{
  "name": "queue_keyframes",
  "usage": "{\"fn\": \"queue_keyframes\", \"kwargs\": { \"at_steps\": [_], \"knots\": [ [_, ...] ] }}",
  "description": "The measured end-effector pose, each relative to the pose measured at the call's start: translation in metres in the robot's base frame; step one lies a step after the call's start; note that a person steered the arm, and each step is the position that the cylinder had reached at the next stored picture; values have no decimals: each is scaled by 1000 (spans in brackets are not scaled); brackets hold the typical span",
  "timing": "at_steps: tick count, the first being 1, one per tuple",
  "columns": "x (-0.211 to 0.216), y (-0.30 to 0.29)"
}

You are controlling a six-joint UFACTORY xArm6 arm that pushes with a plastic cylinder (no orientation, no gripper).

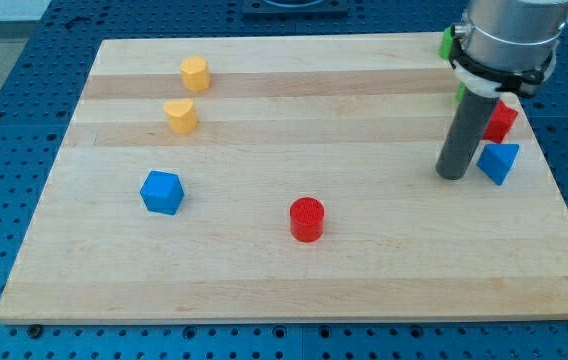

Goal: Push the red circle towards the blue triangle

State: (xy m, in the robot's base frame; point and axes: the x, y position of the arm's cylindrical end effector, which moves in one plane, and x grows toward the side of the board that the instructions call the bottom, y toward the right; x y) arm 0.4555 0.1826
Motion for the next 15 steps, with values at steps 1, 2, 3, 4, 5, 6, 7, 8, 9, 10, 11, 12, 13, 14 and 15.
{"fn": "queue_keyframes", "kwargs": {
  "at_steps": [1, 2, 3, 4, 5, 6, 7, 8, 9, 10, 11, 12, 13, 14, 15],
  "knots": [
    [0, 24],
    [0, 40],
    [0, 42],
    [0, 23],
    [-4, -23],
    [-8, -67],
    [-8, -104],
    [-8, -134],
    [6, -151],
    [14, -160],
    [17, -168],
    [20, -193],
    [20, -221],
    [31, -232],
    [51, -232]
  ]
}}
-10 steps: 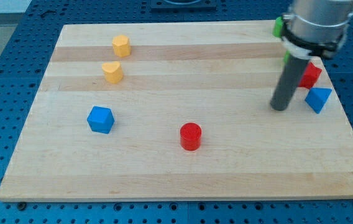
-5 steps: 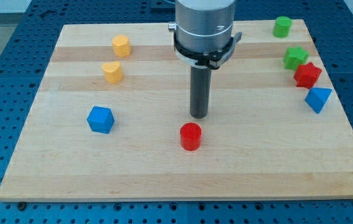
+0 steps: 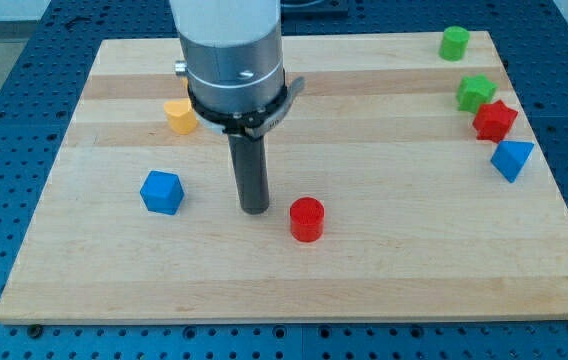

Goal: Push the red circle towards the blue triangle

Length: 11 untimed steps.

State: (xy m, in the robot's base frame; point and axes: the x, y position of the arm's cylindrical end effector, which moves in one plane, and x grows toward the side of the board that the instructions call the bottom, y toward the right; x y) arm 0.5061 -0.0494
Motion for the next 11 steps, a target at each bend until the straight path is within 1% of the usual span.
{"fn": "queue_keyframes", "kwargs": {
  "at_steps": [1, 6, 7, 8, 9, 10, 11],
  "knots": [
    [22, 15],
    [26, 160],
    [26, 169],
    [28, 152],
    [28, 119],
    [16, 113],
    [3, 137]
  ]
}}
